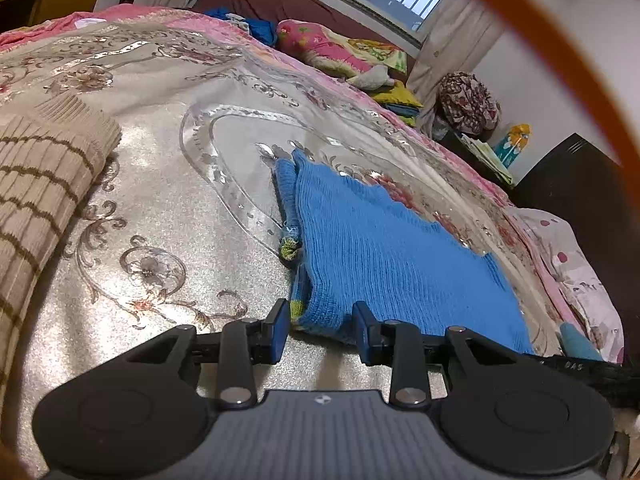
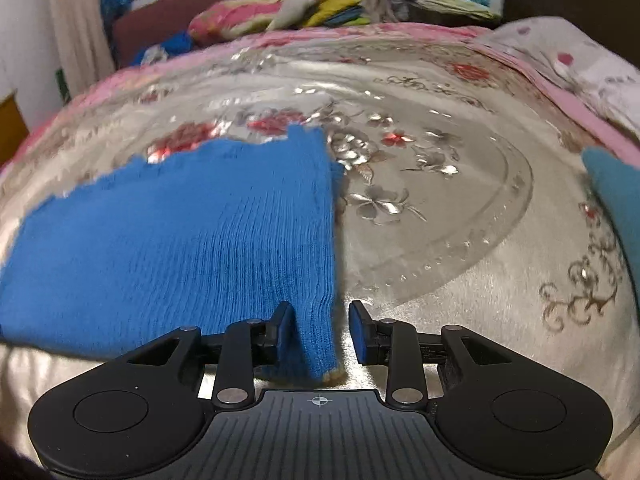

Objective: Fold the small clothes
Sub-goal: 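Press the folded sweater flat with both open grippers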

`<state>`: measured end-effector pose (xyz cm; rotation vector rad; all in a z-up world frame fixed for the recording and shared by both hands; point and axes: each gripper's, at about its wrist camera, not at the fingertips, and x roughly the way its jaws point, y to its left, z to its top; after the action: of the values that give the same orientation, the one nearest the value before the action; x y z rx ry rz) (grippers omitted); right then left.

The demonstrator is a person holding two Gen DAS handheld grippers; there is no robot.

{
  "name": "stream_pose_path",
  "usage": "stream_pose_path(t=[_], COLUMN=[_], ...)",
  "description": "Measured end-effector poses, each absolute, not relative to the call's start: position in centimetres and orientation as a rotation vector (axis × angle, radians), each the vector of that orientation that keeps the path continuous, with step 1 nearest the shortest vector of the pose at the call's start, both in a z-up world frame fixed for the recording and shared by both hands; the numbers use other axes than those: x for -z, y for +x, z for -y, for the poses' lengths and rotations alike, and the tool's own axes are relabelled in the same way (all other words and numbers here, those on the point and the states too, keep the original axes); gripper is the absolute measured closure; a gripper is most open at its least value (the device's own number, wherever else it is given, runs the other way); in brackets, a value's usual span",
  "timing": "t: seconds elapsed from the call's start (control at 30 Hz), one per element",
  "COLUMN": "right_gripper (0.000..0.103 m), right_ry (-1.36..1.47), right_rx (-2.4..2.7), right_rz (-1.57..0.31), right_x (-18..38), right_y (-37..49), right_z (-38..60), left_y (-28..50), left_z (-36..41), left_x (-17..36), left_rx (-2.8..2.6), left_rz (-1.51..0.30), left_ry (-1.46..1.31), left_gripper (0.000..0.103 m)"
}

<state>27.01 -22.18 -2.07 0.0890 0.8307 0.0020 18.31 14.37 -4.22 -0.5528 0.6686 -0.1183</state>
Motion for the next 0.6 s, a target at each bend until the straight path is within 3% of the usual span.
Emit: stream_pose_path(t=[0.6], right_gripper=[0.068], right_ry=[0.152], right_rx=[0.002], right_rz=[-0.853], right_x=[2.5], right_y=[25.8], right_z=[22.8], left_y=[18.1], left_z=[-13.3], left_x=[3.9], left_rx=[0.131], left_rz=[-0.660], left_ry=[-0.491], left_gripper=[0.065])
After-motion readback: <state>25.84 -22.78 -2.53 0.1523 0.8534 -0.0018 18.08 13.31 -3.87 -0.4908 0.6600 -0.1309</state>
